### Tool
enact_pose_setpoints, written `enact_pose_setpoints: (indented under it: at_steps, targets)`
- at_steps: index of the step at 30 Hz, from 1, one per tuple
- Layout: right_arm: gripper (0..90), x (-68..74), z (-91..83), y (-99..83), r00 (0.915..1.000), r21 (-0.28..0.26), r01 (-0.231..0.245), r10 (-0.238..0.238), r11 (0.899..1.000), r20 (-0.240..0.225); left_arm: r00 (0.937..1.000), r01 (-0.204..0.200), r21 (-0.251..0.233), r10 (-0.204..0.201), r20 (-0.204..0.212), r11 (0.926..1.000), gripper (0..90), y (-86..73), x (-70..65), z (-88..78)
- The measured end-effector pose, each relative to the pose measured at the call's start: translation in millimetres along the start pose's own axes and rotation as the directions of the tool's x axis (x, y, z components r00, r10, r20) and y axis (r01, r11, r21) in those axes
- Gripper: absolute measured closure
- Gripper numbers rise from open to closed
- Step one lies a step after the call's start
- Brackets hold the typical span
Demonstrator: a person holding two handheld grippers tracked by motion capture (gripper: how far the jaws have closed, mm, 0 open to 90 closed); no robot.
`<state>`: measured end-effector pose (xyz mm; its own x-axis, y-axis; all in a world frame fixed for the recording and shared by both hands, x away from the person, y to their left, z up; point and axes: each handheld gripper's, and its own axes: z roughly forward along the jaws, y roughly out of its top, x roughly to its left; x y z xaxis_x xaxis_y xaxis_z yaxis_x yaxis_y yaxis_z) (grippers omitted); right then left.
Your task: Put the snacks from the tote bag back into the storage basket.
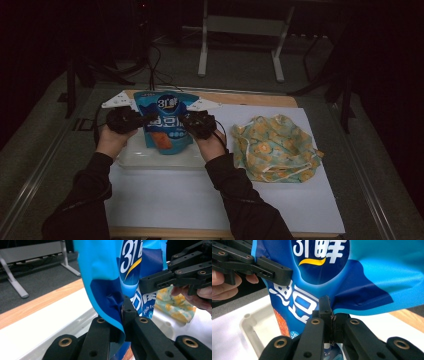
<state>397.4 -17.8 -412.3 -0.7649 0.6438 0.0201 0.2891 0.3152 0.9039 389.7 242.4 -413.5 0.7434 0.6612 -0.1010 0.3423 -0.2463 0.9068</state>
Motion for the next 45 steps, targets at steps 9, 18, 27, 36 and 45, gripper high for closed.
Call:
enact_pose_setpoints:
  at_steps: [9,18,27,36,45]
  targets:
    - [89.5,-3.0,5.1,-15.9,0.9997,0.006,-0.021,0.021,1.000,0.010,0.9994,-0.021,-0.012,0.021,0.029,0.9997,88.1,-14.4,3.8,10.7]
    - [89.4,-0.3,1.2,-22.5,0.9997,-0.017,-0.023,0.023,1.000,-0.001,0.9976,-0.012,-0.049,0.015,0.068,0.9987,87.3,-23.4,5.9,7.0]
    - [87.4,-2.7,-0.4,-23.5,0.9990,-0.019,-0.038,0.038,0.999,-0.026,0.9983,-0.007,-0.051,0.010,0.057,0.9987,84.2,-24.5,3.0,3.9]
    - [63.9,-7.3,-3.6,-19.2,0.9992,-0.003,-0.031,0.030,1.000,-0.027,0.9986,0.037,-0.024,-0.036,0.039,0.9990,56.6,-26.3,1.2,2.8]
    - [31.9,-14.5,-14.5,-11.7,0.9987,-0.024,-0.024,0.023,0.999,-0.045,0.9981,0.034,-0.025,-0.033,0.052,0.9991,30.5,-20.7,-8.3,-6.5]
